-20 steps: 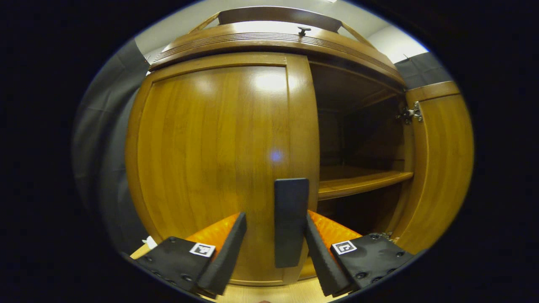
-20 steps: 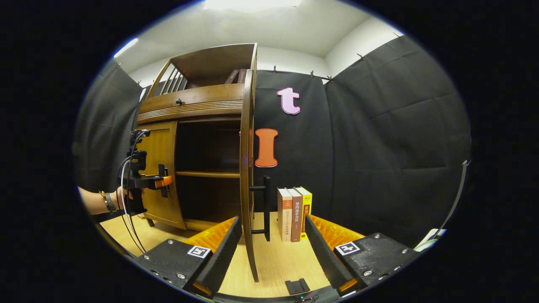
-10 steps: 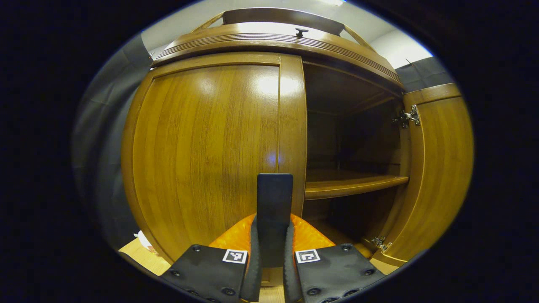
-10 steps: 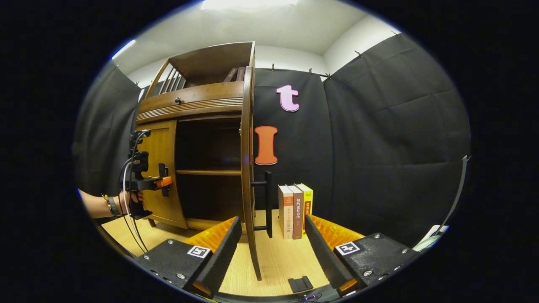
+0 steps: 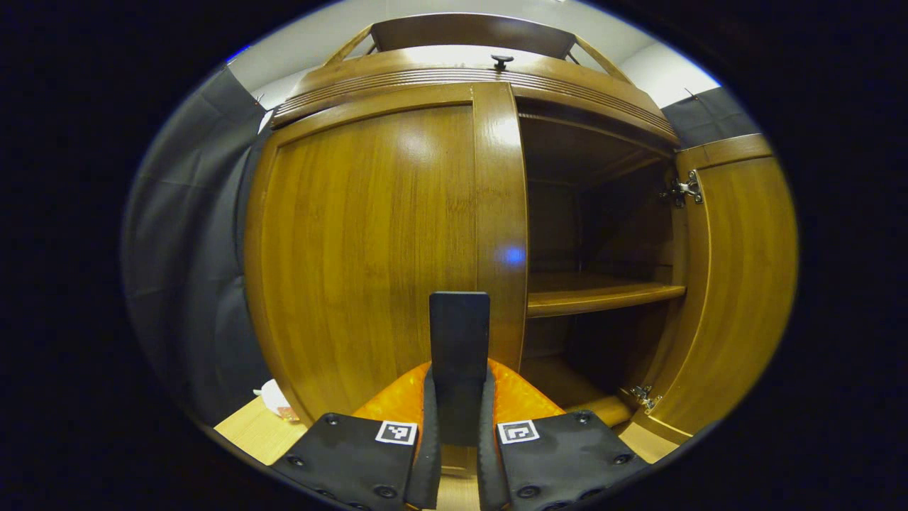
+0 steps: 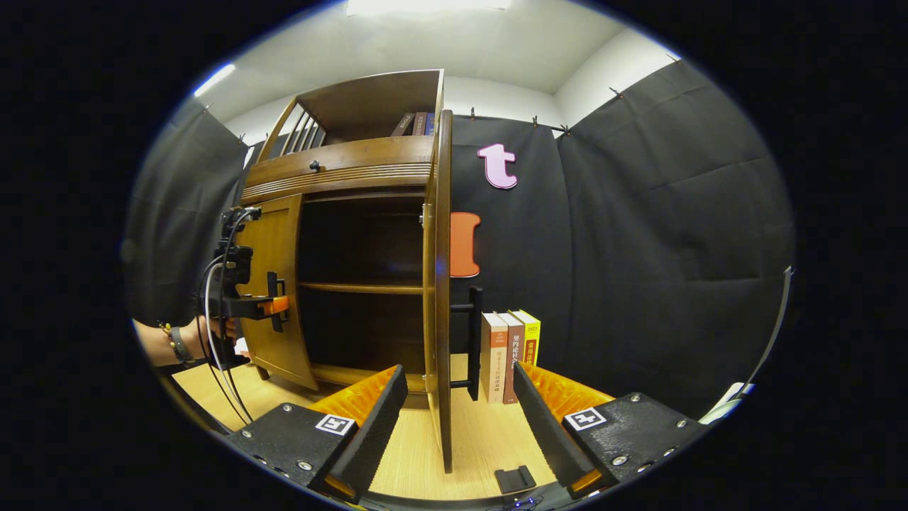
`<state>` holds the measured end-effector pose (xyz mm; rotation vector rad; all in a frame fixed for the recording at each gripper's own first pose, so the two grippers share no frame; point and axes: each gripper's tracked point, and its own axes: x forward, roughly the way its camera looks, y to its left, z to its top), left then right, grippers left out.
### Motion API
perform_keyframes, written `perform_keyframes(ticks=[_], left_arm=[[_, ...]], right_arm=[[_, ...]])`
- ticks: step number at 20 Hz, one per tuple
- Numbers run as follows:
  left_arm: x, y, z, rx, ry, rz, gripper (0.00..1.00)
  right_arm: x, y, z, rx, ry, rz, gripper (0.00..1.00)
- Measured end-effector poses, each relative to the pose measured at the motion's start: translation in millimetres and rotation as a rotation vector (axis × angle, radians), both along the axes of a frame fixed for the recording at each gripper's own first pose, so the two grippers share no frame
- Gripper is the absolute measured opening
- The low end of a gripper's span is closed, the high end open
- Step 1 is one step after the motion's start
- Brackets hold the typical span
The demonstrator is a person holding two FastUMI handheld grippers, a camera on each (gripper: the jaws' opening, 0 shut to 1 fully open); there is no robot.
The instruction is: Open the right door of the double-door shoe cabinet with the right hand, and open the left door with the left hand.
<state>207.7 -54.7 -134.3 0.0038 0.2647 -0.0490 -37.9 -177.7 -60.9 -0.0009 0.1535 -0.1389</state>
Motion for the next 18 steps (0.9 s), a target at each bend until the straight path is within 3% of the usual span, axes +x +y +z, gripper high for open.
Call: perform_keyframes(ticks=[9,15,18], left_arm=[[-99,63,27,0.001,0.02,0.059,0.27],[-141,126,41,0.023,0.008,0.147,0.26],[-156,164,47,0.046,0.008,0.18,0.17]], right_arm=[[3,1,7,-0.028,-0.007,-0.008,0.92],[8,-1,12,-0.038,-0.014,-0.027,0.92],[12,-2,18,-0.044,-0.035,-0.04,0.92]])
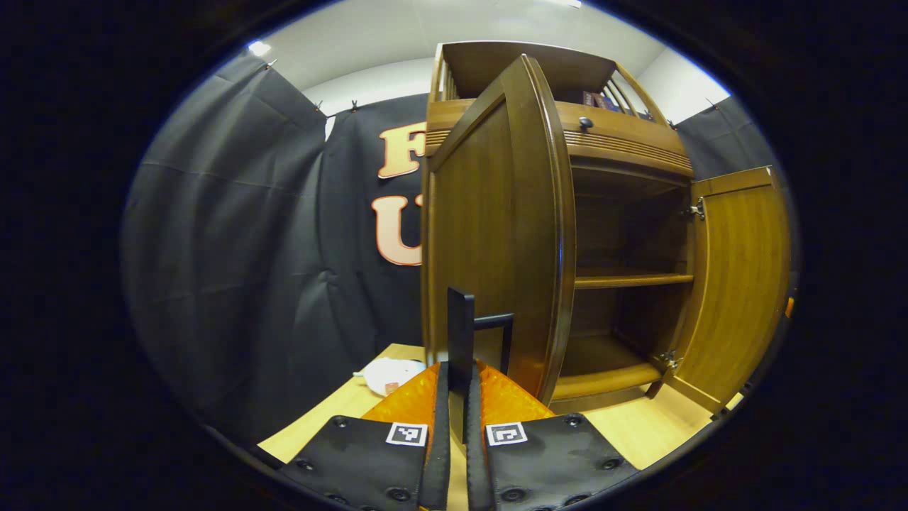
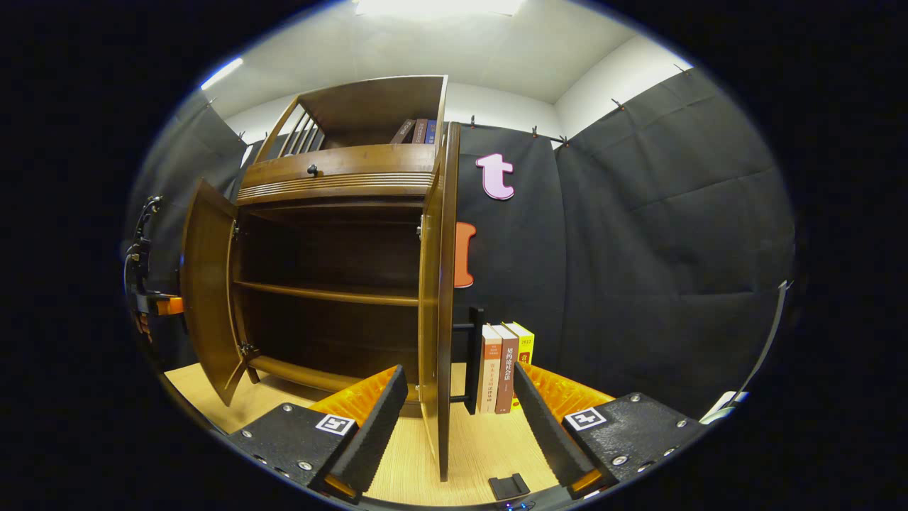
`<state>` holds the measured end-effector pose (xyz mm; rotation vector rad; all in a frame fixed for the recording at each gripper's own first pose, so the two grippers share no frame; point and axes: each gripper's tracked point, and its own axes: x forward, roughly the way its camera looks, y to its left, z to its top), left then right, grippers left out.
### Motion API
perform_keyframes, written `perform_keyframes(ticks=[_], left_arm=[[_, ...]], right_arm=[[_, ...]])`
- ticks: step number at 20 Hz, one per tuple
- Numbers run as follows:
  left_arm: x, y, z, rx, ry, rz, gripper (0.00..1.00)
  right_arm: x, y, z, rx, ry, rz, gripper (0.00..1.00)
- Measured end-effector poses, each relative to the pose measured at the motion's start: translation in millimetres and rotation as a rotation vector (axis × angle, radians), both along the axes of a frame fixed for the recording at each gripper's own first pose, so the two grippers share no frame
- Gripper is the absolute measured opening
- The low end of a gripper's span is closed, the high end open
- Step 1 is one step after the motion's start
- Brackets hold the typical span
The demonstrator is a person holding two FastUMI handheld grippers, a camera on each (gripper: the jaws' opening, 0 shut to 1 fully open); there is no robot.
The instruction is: Open the right door of the double-door shoe cabinet with the right hand, and open the left door with the left hand.
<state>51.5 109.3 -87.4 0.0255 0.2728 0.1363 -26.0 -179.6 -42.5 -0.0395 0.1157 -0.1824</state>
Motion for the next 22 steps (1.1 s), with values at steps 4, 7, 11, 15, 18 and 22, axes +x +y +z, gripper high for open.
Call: perform_keyframes(ticks=[4,7,11,15,18,22], left_arm=[[-8,54,-4,-0.016,-0.017,-0.007,0.1],[-11,65,-3,-0.042,-0.027,-0.076,0.07],[-6,88,-2,-0.054,-0.056,-0.173,0.07],[2,111,-3,-0.093,-0.064,-0.256,0.07],[5,120,-3,-0.097,-0.069,-0.307,0.07],[4,130,-9,-0.13,-0.079,-0.352,0.11]], right_arm=[[5,5,3,-0.006,0.002,-0.005,0.92],[7,13,12,0.0,-0.008,0.0,0.92],[6,14,22,-0.01,0.0,-0.014,0.92],[4,17,31,-0.022,-0.001,-0.033,0.92],[5,22,33,-0.037,0.007,-0.038,0.92],[11,31,35,-0.032,0.012,-0.034,0.92]])
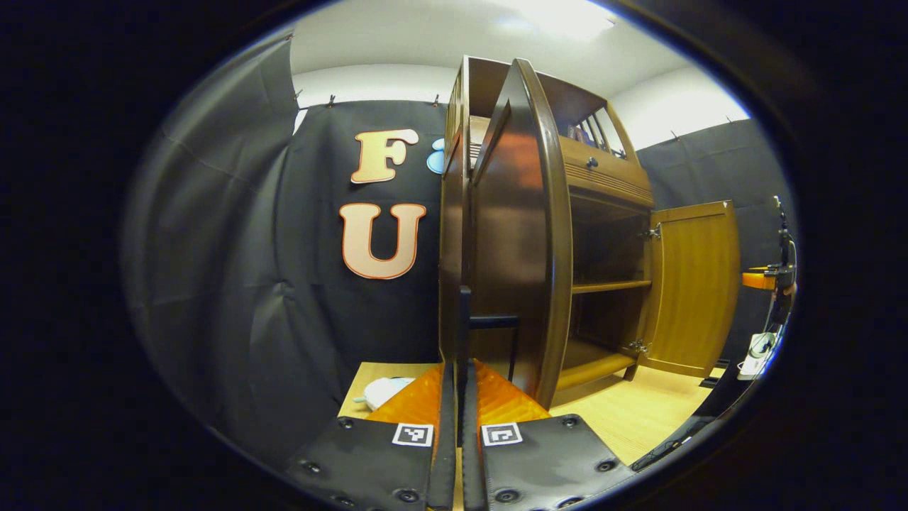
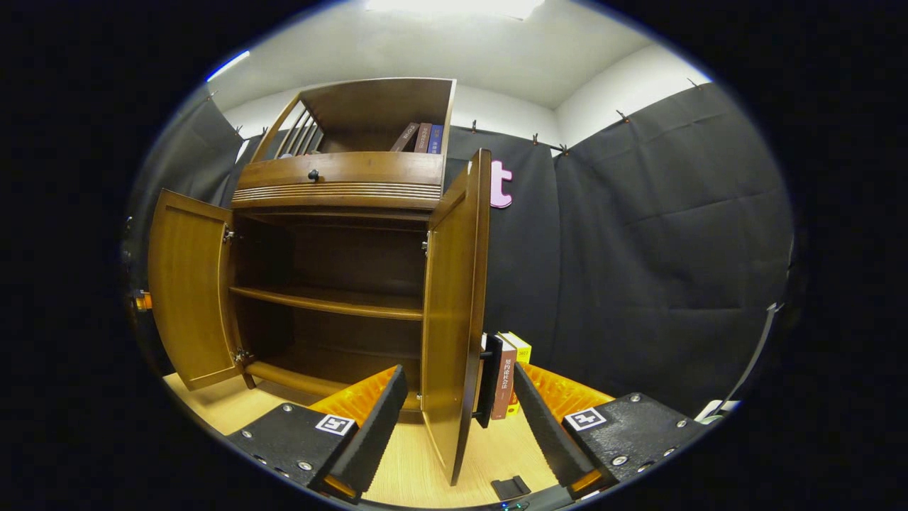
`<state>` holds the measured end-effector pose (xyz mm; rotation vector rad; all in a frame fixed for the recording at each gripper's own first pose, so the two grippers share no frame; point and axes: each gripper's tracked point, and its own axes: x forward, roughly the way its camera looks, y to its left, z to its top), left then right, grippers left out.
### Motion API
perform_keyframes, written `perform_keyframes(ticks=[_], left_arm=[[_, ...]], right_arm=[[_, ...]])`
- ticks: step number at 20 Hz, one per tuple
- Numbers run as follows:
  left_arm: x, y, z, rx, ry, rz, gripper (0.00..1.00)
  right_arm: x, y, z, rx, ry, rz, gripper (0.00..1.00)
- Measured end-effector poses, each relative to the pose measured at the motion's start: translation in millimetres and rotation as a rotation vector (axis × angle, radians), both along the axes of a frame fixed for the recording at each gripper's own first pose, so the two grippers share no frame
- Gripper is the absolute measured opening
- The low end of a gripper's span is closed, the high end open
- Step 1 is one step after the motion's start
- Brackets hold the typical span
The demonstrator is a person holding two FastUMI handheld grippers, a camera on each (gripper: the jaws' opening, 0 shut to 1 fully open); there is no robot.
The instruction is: Open the right door of the double-door shoe cabinet with the right hand, and open the left door with the left hand.
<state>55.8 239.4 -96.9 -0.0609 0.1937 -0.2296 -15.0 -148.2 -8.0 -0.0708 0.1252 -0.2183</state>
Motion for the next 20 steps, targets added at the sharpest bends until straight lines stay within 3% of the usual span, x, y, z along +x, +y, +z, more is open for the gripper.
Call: perform_keyframes(ticks=[3,6,10,13,16,20], left_arm=[[-15,0,-10,0.012,0.022,0.022,0.12],[-48,5,-11,0.04,0.047,0.111,0.11],[-78,-22,27,-0.033,0.022,0.194,0.07],[-82,-55,48,0.012,-0.032,0.27,0.07],[-74,-86,45,-0.029,-0.056,0.354,0.07],[-69,-114,39,0.018,-0.091,0.452,0.08]], right_arm=[[6,6,5,0.008,-0.02,0.013,0.92],[6,5,-1,0.006,-0.009,0.019,0.92],[5,-6,-1,0.016,-0.002,0.016,0.92],[7,-10,0,0.017,-0.016,0.017,0.92],[6,-13,-9,0.035,-0.015,0.023,0.92],[4,-14,-19,0.044,-0.026,0.033,0.92]])
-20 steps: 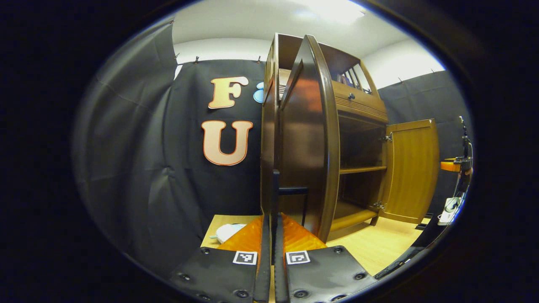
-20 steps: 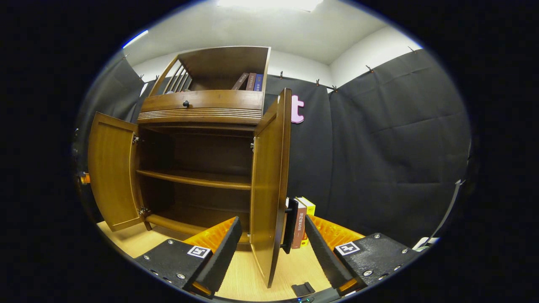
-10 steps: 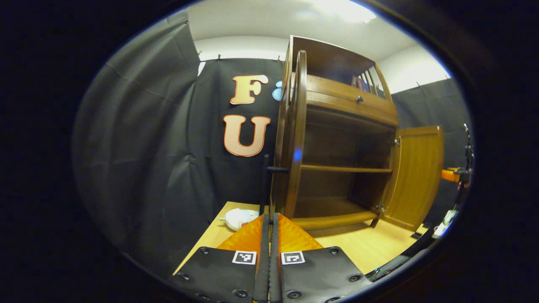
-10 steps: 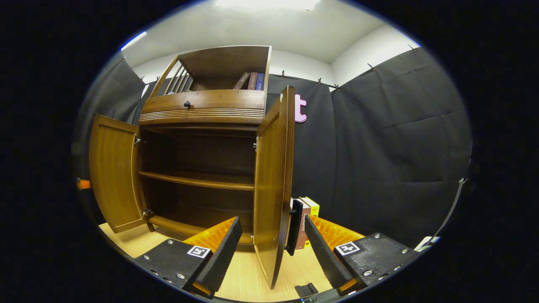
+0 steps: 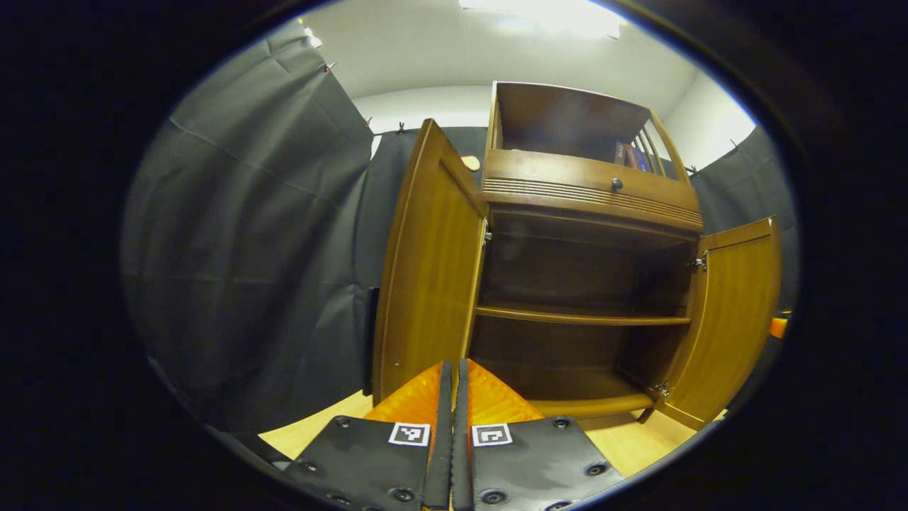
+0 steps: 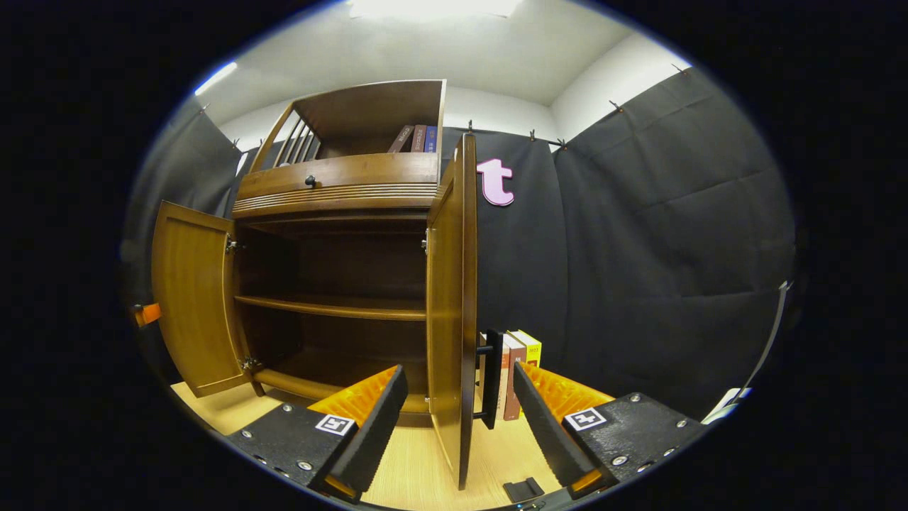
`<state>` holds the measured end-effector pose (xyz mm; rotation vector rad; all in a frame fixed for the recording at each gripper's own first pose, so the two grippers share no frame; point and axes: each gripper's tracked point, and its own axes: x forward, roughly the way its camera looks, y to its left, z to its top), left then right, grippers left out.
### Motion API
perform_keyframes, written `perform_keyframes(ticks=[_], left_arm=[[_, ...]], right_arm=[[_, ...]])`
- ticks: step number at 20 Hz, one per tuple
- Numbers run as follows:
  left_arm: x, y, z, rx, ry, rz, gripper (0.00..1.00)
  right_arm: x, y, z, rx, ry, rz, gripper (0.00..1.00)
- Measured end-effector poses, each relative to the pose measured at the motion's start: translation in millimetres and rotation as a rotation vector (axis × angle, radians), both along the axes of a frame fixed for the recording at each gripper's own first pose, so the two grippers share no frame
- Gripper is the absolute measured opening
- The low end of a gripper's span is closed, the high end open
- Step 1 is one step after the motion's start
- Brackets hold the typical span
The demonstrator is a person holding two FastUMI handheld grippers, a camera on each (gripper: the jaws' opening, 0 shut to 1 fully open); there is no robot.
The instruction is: Open the right door of the double-door shoe cabinet with the right hand, and open the left door with the left hand.
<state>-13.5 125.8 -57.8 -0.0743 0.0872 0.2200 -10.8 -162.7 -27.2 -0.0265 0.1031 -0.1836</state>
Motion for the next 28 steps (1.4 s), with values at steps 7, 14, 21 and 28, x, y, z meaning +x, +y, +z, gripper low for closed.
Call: perform_keyframes(ticks=[7,14,21,28], left_arm=[[22,-55,2,0.044,-0.021,-0.061,0.71],[26,-84,1,0.048,-0.022,-0.072,0.97],[21,-88,5,0.071,-0.031,-0.06,0.97],[19,-92,10,0.118,-0.042,-0.067,0.96]], right_arm=[[1,-5,1,-0.005,-0.014,0.032,0.92],[-3,-19,2,0.023,-0.034,0.026,0.92],[-6,-30,-3,0.026,-0.03,0.015,0.92],[-2,-28,-3,0.024,-0.03,0.026,0.92]])
